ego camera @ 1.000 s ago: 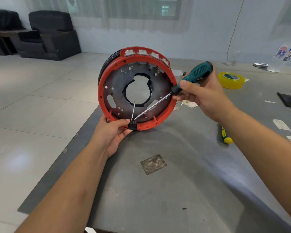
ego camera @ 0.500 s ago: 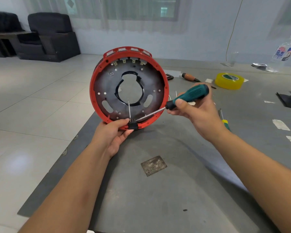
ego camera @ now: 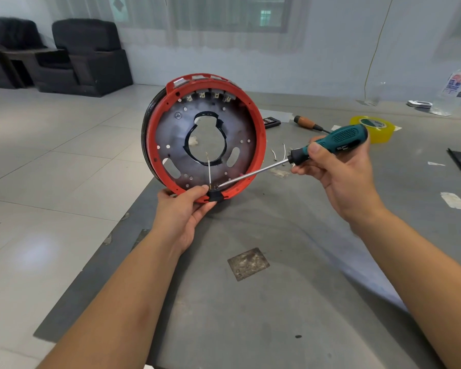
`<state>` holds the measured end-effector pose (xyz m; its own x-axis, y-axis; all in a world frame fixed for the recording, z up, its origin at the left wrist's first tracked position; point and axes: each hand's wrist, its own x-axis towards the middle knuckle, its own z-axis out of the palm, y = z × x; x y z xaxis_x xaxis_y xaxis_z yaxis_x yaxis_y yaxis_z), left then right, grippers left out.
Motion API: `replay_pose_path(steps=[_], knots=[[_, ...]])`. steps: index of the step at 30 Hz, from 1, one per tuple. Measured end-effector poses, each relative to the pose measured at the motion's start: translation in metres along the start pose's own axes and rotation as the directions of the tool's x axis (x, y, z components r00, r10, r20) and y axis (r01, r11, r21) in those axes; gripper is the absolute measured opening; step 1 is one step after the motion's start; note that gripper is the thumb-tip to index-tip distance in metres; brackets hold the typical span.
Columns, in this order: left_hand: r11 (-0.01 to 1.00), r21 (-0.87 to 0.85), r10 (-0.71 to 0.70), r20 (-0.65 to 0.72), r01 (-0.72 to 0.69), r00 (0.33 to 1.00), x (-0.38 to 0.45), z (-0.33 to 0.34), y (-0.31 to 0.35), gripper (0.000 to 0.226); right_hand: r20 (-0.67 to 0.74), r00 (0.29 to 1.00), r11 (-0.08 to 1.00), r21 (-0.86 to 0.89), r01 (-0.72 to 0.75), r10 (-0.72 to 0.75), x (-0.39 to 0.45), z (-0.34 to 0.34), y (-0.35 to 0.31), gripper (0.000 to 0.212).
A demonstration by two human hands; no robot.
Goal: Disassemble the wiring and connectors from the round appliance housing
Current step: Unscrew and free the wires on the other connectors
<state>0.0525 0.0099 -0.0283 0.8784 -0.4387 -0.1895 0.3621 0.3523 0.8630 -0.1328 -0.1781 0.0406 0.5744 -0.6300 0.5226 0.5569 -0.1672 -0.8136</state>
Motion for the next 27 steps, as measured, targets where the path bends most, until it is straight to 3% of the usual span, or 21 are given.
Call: replay_pose_path(steps=[27], knots=[[0.996, 0.031, 0.088, -0.069, -0.086, 0.994, -0.002, 0.001, -0.001, 0.052, 0.026, 0.999, 0.989, -0.141, 0.035, -0.032, -0.012, 0.013, -0.006, 0.051]])
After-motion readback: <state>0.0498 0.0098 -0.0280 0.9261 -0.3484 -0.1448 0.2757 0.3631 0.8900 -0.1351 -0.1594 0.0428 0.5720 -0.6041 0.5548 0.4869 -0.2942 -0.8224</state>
